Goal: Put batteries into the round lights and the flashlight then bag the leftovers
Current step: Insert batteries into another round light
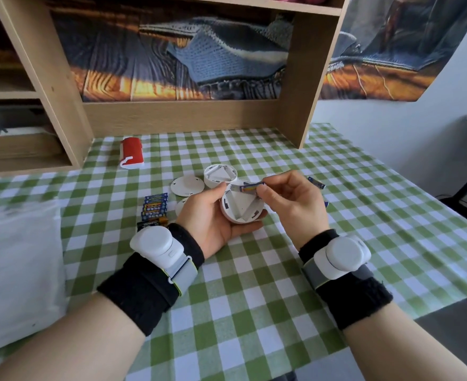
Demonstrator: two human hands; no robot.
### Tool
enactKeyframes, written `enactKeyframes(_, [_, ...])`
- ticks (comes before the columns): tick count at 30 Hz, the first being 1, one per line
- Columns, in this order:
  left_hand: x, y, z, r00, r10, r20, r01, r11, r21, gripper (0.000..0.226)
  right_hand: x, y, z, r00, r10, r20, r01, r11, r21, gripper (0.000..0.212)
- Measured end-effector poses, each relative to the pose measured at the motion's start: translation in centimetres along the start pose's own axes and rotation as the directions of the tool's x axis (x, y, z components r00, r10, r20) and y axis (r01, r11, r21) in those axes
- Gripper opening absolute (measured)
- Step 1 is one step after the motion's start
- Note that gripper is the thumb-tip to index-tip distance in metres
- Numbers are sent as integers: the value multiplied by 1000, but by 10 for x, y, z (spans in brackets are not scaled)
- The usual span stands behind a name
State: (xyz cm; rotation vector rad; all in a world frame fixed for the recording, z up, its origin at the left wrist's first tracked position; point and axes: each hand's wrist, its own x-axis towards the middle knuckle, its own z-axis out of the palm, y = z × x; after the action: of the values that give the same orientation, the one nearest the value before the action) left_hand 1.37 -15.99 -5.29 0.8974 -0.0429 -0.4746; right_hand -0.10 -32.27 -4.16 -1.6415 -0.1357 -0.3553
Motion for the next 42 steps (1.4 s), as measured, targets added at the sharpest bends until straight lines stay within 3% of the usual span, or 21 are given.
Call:
enactKeyframes(3, [-1, 2, 1, 1000, 5, 0, -5, 1000, -6, 45, 0, 4, 1, 999, -31, 10, 32, 992, -122, 10])
enactKeyframes(7, [-4, 0, 3, 998, 65, 1, -65, 996, 60, 30, -3, 6, 3, 998, -40, 40, 47, 978, -202, 10])
enactKeyframes(13, [-5, 1, 4, 988, 142, -64, -133, 982, 132, 35, -2, 4, 4, 993, -12, 115, 26, 992, -124, 4])
enactKeyframes(17, [-6, 1, 3, 987, 153, -56, -144, 980, 135, 33, -1, 4, 4, 988, 67, 139, -74, 996, 45, 13])
enactKeyframes(24, [-6, 0, 5, 990, 132, -56, -124, 983, 137, 31, 2, 7, 3, 979, 103, 177, -125, 985, 117, 21])
enactKeyframes(29, [-5, -3, 6, 990, 134, -40, -124, 976, 179, 18, 2, 11, 3, 983, 100, 153, -109, 993, 53, 16])
enactKeyframes(38, [-8, -1, 9, 992, 119, -32, -112, 977, 179, 17, 3, 14, -1, 983, 99, 154, -115, 988, 103, 18])
enactKeyframes(42, [-8, -1, 10, 993, 106, -51, -97, 982, 160, 21, 3, 15, -1, 978, 114, 174, -132, 987, 92, 10])
